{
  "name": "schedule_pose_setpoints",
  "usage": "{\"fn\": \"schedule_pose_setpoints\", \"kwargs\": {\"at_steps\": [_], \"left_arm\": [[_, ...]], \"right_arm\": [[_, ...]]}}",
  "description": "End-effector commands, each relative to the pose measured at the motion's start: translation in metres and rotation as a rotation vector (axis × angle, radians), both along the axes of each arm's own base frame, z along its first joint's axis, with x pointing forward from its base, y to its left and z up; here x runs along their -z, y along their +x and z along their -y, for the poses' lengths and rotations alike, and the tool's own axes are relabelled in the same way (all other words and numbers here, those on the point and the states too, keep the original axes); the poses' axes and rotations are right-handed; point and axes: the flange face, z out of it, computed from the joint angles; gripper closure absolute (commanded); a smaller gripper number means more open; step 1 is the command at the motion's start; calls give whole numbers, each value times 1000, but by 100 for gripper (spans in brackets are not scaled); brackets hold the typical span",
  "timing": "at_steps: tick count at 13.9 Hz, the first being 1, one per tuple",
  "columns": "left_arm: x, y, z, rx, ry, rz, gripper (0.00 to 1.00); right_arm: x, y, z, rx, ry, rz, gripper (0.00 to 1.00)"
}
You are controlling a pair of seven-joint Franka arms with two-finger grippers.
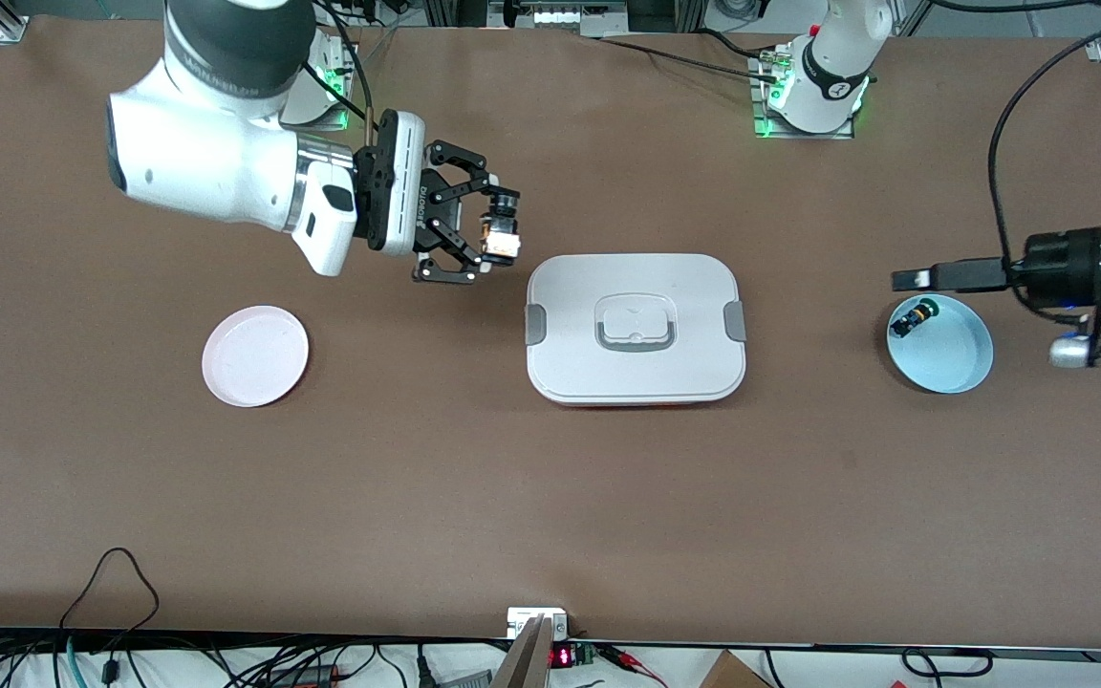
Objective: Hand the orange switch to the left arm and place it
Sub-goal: 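Lift the switch with the right gripper and carry it over the box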
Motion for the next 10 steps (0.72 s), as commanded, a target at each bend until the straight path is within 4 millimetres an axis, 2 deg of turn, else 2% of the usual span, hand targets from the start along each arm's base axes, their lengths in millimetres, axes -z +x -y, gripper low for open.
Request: {"fn": "schedule_pose_setpoints", "kwargs": {"at_steps": [1, 3, 7, 10], "left_arm": [[33, -9, 22, -112, -301, -42, 0], [50, -9, 52, -132, -428, 16, 0], [24, -14, 138, -146, -444, 74, 0], [3, -27, 205, -177, -405, 134, 0]], "right_arm": [[12, 10, -6, 5, 195, 52, 91], [22, 11, -16, 6, 282, 69, 91], [48, 3, -50, 23, 387, 91, 91], [49, 2, -75, 50, 393, 87, 91]]}}
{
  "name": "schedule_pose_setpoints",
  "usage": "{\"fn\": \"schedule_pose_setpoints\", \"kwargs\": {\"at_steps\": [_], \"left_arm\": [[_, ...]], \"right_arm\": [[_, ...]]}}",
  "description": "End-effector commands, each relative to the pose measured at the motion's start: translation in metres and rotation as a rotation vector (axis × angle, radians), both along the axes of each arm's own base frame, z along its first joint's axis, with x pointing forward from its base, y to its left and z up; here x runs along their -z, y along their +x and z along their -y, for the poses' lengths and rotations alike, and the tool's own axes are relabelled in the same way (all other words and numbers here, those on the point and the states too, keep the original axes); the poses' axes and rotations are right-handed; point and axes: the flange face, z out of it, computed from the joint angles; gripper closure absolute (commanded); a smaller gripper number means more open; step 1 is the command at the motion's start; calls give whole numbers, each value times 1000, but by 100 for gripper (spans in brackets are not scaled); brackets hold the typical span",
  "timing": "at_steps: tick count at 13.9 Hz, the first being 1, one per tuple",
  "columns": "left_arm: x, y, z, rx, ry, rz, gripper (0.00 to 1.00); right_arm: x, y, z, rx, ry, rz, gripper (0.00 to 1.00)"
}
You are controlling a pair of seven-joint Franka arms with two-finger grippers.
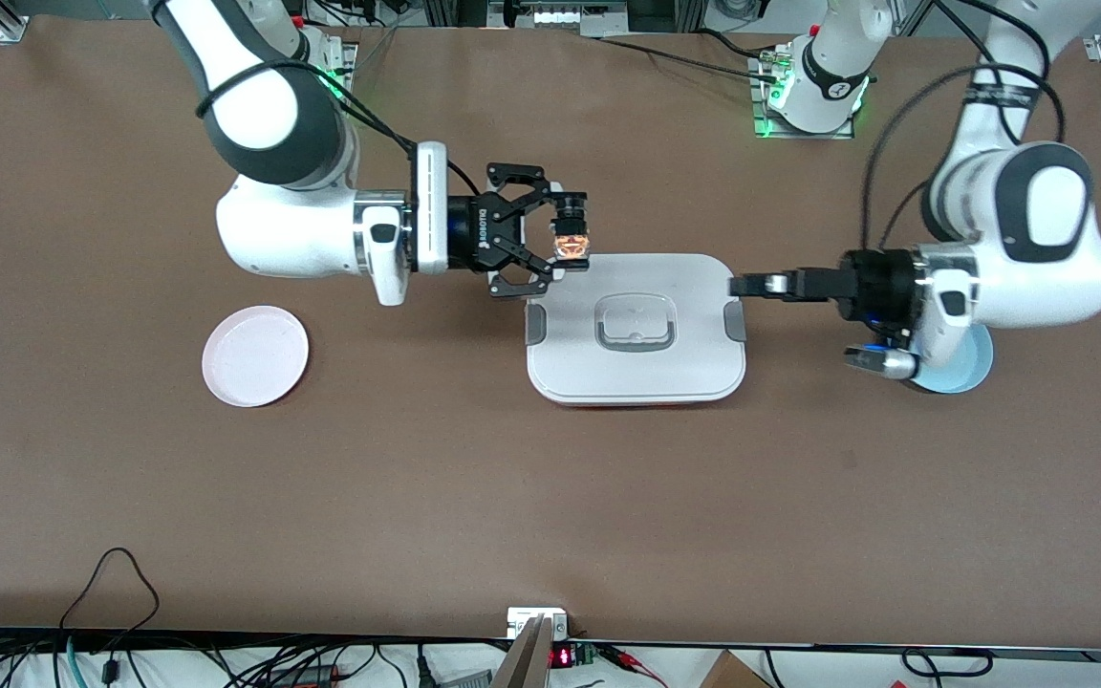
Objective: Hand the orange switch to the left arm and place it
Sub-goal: 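Grasp the switch with the left gripper while the right gripper holds it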
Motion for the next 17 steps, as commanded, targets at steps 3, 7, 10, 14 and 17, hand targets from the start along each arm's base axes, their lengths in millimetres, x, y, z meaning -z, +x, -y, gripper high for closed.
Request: {"fn": "schedule_pose_setpoints", "kwargs": {"at_steps": [3, 7, 10, 14, 17], "left_arm": [[-20, -28, 74, -82, 69, 82, 0], [-22, -37, 96, -81, 39, 63, 0], [-22, -39, 102, -82, 42, 59, 3], [-21, -39, 101, -82, 43, 62, 27], [-20, -39, 101, -78, 44, 68, 50]], "right_arm": [[-5, 0, -36, 54, 19, 12, 91], [2, -6, -47, 71, 24, -13, 91], [4, -4, -48, 72, 25, -17, 91], [5, -3, -46, 75, 25, -19, 91], [5, -4, -47, 77, 26, -23, 91]]}}
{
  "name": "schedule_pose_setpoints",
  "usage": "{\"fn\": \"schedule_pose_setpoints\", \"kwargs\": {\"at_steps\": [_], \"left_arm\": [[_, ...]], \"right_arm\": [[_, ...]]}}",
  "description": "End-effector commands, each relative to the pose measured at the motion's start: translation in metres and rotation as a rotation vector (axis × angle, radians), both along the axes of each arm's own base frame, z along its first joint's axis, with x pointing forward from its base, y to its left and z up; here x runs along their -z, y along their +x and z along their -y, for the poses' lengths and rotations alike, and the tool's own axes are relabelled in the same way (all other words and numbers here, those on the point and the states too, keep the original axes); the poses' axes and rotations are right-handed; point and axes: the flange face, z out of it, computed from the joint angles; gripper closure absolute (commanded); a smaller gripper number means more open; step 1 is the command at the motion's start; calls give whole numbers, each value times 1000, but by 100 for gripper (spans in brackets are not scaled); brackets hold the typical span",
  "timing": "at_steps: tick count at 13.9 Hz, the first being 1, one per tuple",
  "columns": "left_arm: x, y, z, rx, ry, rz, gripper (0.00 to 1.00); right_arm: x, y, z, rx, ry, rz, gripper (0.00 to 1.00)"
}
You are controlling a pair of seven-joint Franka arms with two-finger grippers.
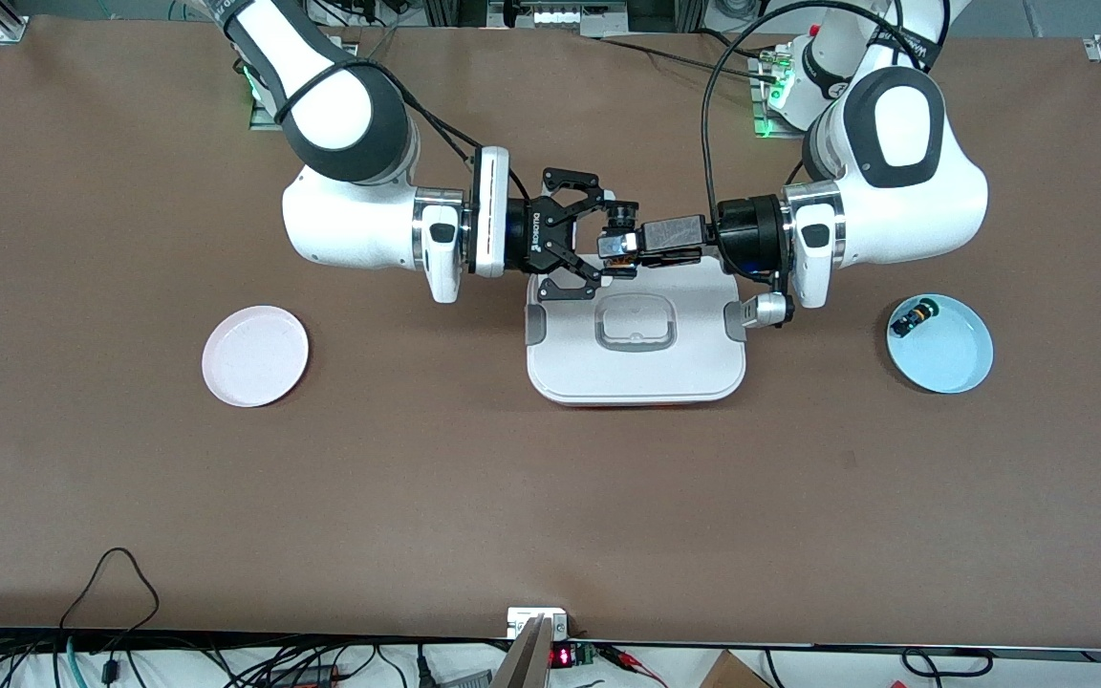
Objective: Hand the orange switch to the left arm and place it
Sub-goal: 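Grasp the switch with the left gripper while the right gripper holds it, then carry the switch to the blue plate while the right gripper withdraws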
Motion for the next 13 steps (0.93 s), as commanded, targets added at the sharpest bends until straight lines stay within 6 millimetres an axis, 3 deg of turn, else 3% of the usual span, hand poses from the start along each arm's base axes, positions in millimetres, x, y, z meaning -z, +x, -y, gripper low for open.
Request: {"fn": "schedule_pose_setpoints", "kwargs": {"at_steps": [1, 2, 4, 5, 7, 8, 9, 10, 13], "left_arm": [[-2, -5, -2, -15, -11, 21, 57], [-1, -5, -2, -11, -11, 22, 66], [1, -5, -5, -13, -7, 18, 94], [1, -5, -5, -12, -7, 18, 100], [0, -4, -7, -14, -7, 18, 100], [0, -4, -8, -15, -6, 17, 100], [-1, -4, -7, -13, -6, 19, 100], [-1, -4, -8, -13, -6, 19, 100], [-2, -3, -8, -13, -4, 23, 100]], "right_arm": [[-5, 3, -5, 20, 19, 3, 91], [-4, 4, -4, 27, 16, 4, 91], [-4, 5, -4, 36, 10, 5, 91], [-4, 4, -5, 34, 10, 6, 91], [-4, 3, -5, 33, 12, 7, 91], [-4, 4, -3, 38, 14, 4, 86], [-5, 4, -4, 37, 16, 2, 66], [-5, 3, -4, 41, 22, -2, 4], [-11, 2, -4, 46, 34, -8, 0]]}}
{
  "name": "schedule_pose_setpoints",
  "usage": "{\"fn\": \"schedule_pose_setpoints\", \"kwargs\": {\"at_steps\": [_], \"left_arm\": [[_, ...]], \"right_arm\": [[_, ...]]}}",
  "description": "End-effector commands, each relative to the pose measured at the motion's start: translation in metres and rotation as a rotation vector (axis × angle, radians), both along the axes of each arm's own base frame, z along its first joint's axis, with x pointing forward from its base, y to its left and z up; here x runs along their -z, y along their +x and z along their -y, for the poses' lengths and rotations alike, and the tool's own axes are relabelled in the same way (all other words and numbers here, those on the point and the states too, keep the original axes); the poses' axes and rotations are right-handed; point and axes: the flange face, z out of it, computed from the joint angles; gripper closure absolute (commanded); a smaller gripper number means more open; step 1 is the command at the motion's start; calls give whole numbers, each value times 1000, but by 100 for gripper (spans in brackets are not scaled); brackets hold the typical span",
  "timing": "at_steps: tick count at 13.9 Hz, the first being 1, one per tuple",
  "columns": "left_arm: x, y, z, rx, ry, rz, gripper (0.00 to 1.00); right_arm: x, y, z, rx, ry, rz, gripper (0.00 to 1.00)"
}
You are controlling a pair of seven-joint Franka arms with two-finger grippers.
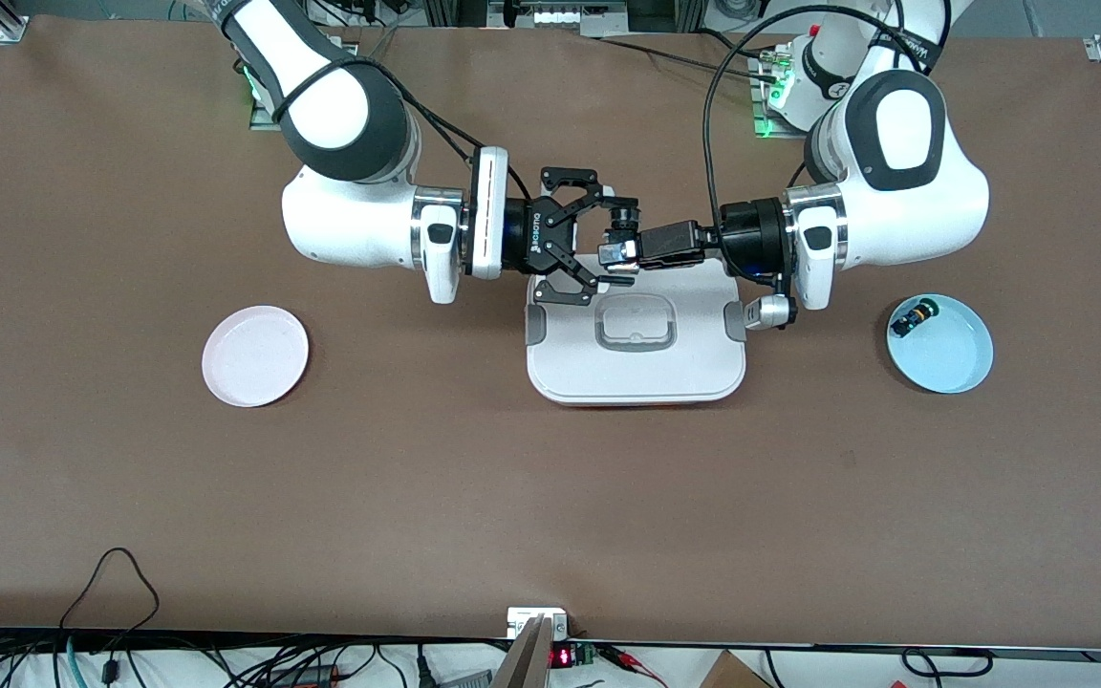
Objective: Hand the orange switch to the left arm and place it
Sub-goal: 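Carry the switch to the blue plate while the right gripper withdraws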
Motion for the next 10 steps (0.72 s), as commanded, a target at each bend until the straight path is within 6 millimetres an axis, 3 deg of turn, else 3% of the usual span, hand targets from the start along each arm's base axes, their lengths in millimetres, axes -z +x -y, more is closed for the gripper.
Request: {"fn": "schedule_pose_setpoints", "kwargs": {"at_steps": [1, 3, 4, 7, 10], "left_arm": [[-7, -3, -5, -6, -7, 17, 100], [-6, 0, -18, 16, 6, 24, 100], [-5, 3, -30, 31, 26, 32, 100], [8, 14, -86, 101, 151, 49, 100], [31, 17, -153, 178, 345, 38, 100]], "right_arm": [[-8, 1, -3, 24, 18, 9, 0], [-8, 3, 6, 31, 6, 10, 0], [-7, 8, 20, 47, -4, 13, 0], [-1, 18, 57, 86, -27, 17, 0], [10, 32, 106, 114, -31, -15, 0]]}}
